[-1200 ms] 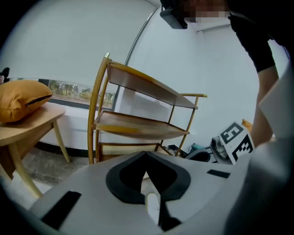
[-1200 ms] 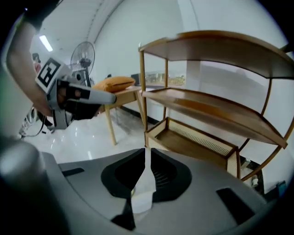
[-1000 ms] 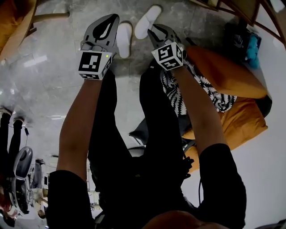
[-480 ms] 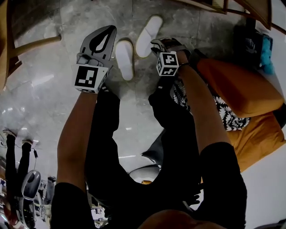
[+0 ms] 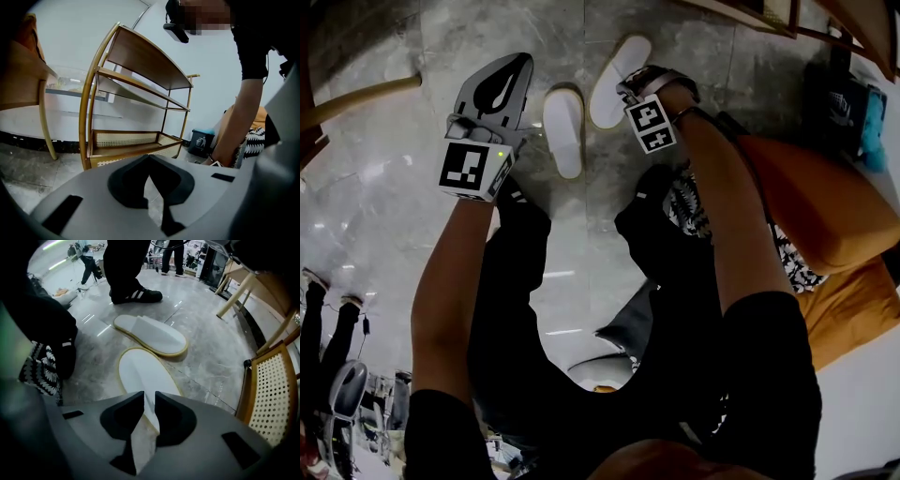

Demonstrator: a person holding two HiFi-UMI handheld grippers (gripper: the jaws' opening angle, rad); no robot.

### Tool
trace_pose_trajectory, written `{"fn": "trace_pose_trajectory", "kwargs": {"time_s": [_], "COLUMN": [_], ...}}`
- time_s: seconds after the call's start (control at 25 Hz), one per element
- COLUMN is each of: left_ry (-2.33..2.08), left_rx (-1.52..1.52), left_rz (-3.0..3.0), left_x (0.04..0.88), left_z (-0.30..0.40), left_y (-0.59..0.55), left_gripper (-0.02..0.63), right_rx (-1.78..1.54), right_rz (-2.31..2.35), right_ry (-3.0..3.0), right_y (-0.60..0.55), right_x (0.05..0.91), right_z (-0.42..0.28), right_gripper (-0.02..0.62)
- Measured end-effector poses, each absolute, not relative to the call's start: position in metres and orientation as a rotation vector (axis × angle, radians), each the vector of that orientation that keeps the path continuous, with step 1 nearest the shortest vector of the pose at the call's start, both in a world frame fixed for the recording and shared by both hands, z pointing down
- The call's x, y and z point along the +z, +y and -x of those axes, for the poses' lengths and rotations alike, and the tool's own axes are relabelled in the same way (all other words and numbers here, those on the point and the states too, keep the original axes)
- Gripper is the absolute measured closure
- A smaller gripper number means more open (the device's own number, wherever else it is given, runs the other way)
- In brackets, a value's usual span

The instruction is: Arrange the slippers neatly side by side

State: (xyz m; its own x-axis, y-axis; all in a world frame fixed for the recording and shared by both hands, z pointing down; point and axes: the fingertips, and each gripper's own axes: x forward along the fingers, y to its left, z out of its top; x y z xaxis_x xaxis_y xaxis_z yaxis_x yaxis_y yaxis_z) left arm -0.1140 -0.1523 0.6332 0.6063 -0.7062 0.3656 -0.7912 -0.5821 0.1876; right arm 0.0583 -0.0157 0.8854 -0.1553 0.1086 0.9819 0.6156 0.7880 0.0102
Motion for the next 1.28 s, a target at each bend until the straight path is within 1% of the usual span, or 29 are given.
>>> {"fn": "trace_pose_trajectory", "kwargs": {"time_s": [0.08,0.12,0.28,0.56,0.68,0.92,1.12,1.28], "left_ry": [-1.224,-1.227,-1.226,-1.236,-1.240,-1.259,-1.272,-1.256], "left_rx": [0.353,0.351,0.357,0.373,0.375,0.371,0.370,0.367], "left_rz": [-2.498,-2.497,-2.487,-2.427,-2.403,-2.364,-2.323,-2.315], "left_x": [0.632,0.630,0.617,0.571,0.550,0.517,0.512,0.515], "left_z": [0.116,0.117,0.117,0.125,0.126,0.131,0.129,0.120], "left_y": [-0.154,-0.154,-0.150,-0.132,-0.125,-0.115,-0.106,-0.097], "left_gripper": [0.591,0.591,0.591,0.591,0.591,0.591,0.591,0.591], "right_rx": [-0.497,-0.499,-0.443,-0.174,0.031,0.674,1.029,1.212], "right_rz": [0.563,0.552,0.424,0.076,-0.132,-0.734,-1.112,-1.253], "right_ry": [-1.696,-1.702,-1.740,-1.821,-1.855,-1.847,-1.709,-1.593], "right_y": [-0.019,-0.020,-0.028,-0.039,-0.041,-0.051,-0.035,-0.009], "right_x": [0.885,0.883,0.864,0.795,0.765,0.726,0.729,0.744], "right_z": [-0.057,-0.057,-0.053,-0.055,-0.063,-0.086,-0.107,-0.105], "right_gripper": [0.543,0.549,0.555,0.557,0.557,0.558,0.558,0.558]}}
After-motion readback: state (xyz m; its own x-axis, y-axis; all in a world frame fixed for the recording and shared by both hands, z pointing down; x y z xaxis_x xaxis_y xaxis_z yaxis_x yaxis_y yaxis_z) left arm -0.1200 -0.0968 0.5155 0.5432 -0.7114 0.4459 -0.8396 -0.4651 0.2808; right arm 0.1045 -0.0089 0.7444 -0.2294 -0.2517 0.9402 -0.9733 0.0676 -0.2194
